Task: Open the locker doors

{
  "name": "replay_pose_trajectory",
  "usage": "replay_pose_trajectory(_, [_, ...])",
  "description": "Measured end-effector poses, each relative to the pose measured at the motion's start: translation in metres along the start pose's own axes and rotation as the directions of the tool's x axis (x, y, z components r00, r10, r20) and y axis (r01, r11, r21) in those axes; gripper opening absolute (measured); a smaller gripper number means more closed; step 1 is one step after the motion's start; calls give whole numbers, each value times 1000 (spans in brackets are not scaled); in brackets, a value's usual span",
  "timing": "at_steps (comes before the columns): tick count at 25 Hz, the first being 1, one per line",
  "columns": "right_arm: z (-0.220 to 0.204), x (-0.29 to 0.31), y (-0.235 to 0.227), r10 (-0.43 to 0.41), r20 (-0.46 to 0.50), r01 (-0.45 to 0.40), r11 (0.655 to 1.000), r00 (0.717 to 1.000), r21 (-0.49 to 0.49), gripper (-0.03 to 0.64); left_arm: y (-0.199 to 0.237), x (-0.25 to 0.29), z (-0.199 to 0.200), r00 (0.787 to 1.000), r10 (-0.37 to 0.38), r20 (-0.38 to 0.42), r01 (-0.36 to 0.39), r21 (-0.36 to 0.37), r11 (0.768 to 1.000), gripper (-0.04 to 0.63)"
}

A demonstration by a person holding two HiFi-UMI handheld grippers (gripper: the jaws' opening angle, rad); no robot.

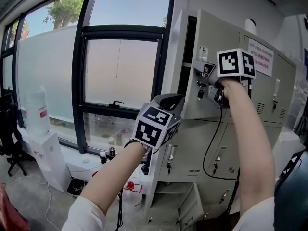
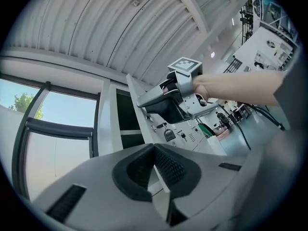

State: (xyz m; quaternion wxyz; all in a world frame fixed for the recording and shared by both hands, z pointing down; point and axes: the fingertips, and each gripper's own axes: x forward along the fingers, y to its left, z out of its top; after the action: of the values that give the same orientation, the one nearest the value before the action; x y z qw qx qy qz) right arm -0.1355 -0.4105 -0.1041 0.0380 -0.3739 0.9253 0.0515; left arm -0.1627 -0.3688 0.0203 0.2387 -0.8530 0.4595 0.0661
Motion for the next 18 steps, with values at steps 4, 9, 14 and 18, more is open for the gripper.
replay_pose_trajectory(4, [3,-33,3,-16,0,16,1000,1000,-1,106,-20,-3,6,999,-35,8,35,17,999,20])
replay_pose_trajectory(9, [7,-79,1,-28,19,27,999,999,41,103,-51,-8,12,995,-94,21,94,-7,996,20])
replay_pose_trajectory(14, [11,-127,-12,-67,53,65,997,996,52,112,-91,-10,18,988,-145,47,147,-34,989,20])
replay_pose_trajectory(18, [13,-138,-10,-142,48,141,990,989,22,112,-93,-15,19,982,-173,73,178,-66,982,20])
